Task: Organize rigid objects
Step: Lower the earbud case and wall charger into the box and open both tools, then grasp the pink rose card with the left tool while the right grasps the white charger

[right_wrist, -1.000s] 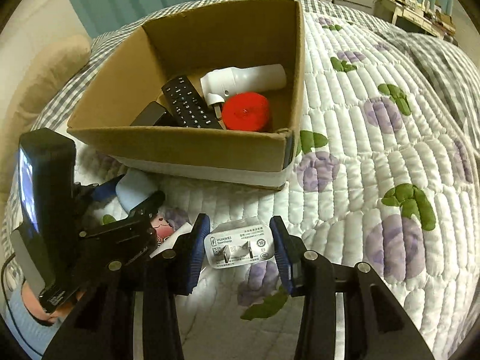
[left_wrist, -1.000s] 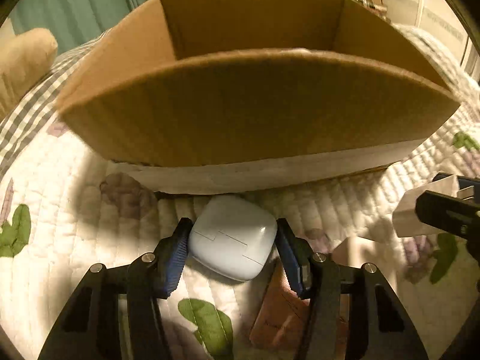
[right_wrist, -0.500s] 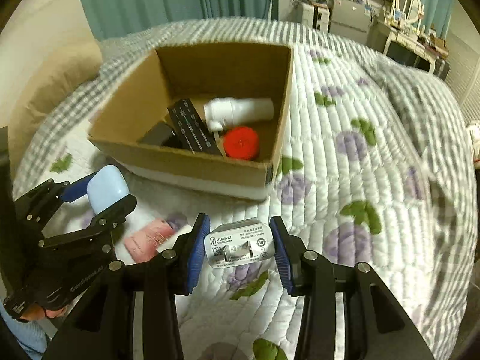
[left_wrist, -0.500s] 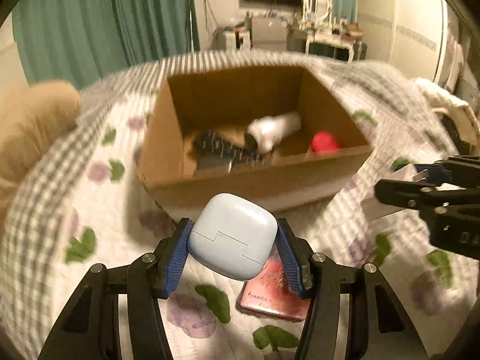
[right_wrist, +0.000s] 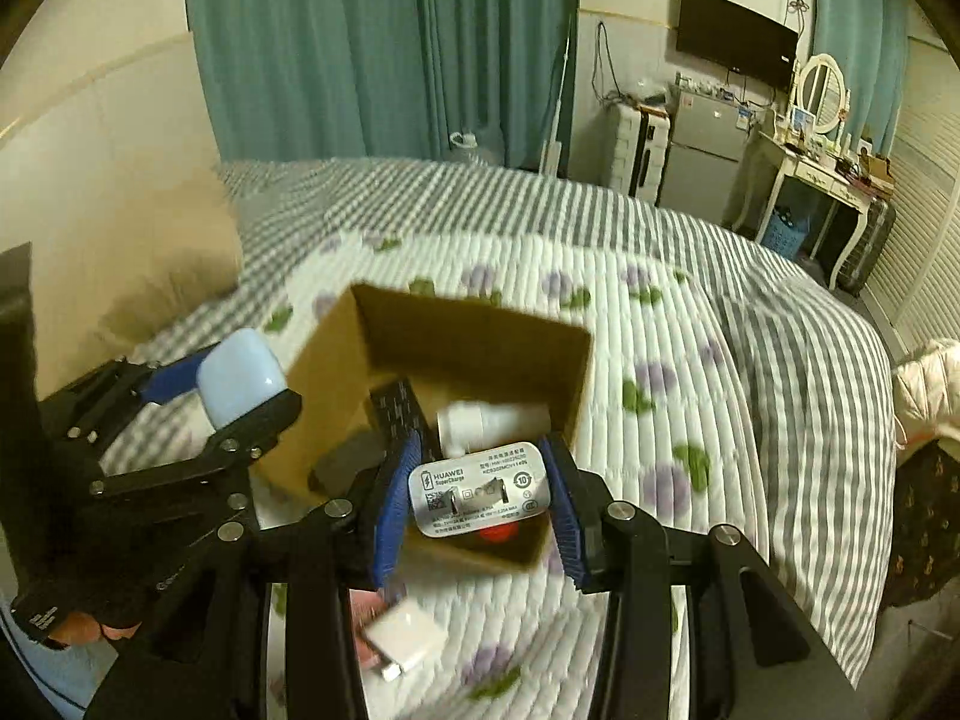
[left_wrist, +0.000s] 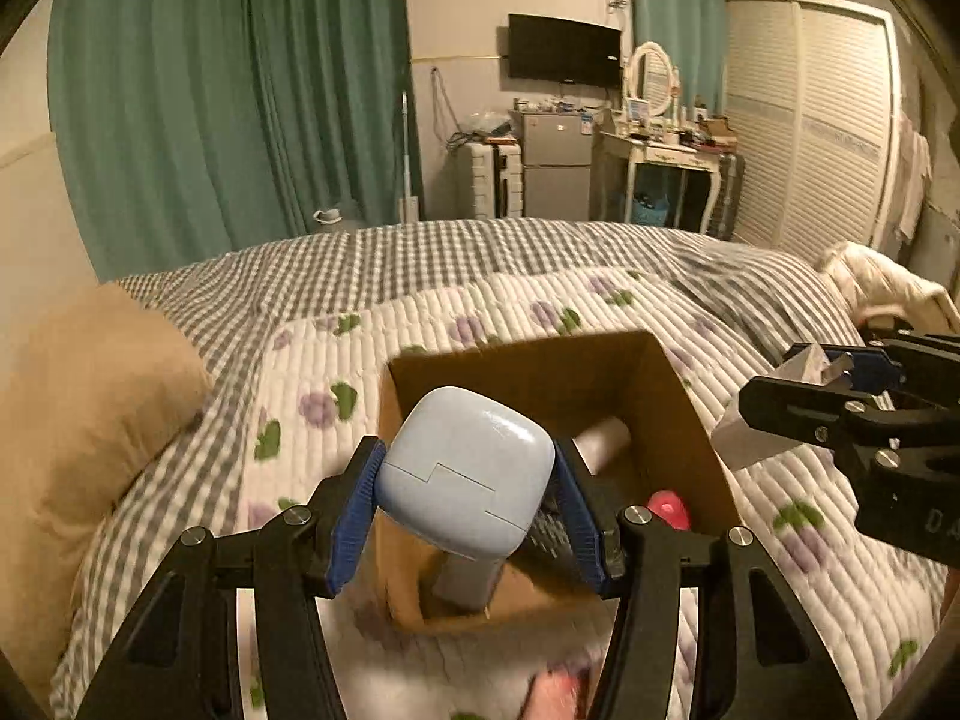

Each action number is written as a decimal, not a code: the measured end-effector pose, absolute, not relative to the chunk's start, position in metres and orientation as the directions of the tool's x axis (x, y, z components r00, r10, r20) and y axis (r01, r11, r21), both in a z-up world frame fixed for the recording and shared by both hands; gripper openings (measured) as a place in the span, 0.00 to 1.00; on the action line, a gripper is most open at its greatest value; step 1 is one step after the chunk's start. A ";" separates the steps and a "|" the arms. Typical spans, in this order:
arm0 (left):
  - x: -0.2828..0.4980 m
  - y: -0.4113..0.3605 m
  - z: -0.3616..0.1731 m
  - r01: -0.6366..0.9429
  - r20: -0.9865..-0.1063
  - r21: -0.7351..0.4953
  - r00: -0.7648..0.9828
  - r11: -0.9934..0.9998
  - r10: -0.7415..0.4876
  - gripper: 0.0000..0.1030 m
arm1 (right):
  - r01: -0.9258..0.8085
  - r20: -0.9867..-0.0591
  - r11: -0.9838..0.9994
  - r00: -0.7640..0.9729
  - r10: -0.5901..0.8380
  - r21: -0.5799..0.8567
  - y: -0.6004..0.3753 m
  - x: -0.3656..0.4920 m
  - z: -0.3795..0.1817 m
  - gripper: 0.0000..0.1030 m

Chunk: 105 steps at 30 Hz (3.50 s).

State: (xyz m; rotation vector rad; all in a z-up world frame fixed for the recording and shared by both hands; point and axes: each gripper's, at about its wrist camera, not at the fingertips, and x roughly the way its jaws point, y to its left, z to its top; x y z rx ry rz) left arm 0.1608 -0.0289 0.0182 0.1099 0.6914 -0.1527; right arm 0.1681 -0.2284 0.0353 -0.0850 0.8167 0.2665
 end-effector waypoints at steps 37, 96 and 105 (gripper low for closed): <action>0.142 -0.013 -0.006 0.199 -0.618 0.066 0.777 0.978 -0.116 1.00 | -0.217 -0.713 0.973 0.693 0.102 -0.072 -0.233 0.169 0.037 0.82; 0.073 -0.058 -0.142 0.254 -0.876 -0.021 0.461 0.967 -0.140 1.00 | -0.313 -0.916 0.950 0.377 0.137 0.013 -0.250 0.111 -0.118 0.69; 0.085 -0.083 -0.173 0.292 -0.902 0.055 0.425 0.955 -0.079 0.92 | -0.305 -0.918 0.951 0.363 0.162 0.048 -0.257 0.111 -0.124 0.69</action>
